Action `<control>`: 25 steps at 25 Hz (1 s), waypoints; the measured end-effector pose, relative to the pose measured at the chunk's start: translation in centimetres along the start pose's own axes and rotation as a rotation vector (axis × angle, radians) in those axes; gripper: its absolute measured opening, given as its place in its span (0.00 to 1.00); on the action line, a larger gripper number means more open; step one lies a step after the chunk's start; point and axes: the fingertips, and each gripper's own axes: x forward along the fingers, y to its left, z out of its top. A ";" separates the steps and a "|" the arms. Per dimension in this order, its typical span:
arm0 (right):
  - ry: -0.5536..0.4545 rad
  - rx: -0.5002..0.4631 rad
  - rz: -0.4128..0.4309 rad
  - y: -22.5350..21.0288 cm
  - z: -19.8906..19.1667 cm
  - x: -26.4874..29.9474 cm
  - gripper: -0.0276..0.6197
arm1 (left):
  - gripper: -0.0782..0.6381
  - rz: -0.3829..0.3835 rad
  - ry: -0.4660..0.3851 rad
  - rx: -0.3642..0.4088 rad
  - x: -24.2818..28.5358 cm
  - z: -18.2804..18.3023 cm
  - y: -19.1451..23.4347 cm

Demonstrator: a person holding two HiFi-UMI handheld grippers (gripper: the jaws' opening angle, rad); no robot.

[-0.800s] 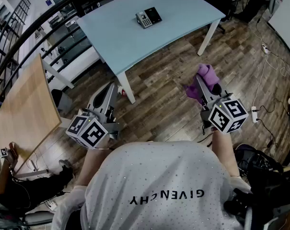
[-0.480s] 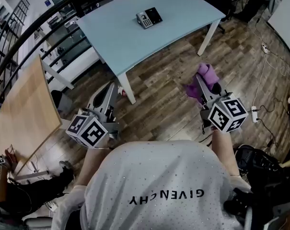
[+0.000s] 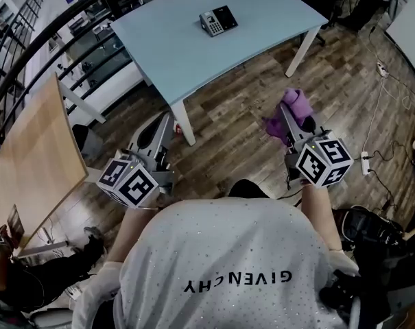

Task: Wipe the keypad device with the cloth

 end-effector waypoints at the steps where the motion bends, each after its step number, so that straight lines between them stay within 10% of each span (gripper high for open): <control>1: -0.005 0.006 0.012 0.0 0.1 0.3 0.11 | 0.11 0.003 -0.012 -0.009 0.3 0.1 0.2; 13: -0.027 0.090 -0.040 -8.6 1.7 4.8 0.11 | 0.11 -0.024 0.032 -0.014 8.9 -0.8 1.2; 25: -0.049 0.032 0.245 -17.5 7.6 15.8 0.11 | 0.11 0.101 -0.081 -0.027 21.8 1.9 4.6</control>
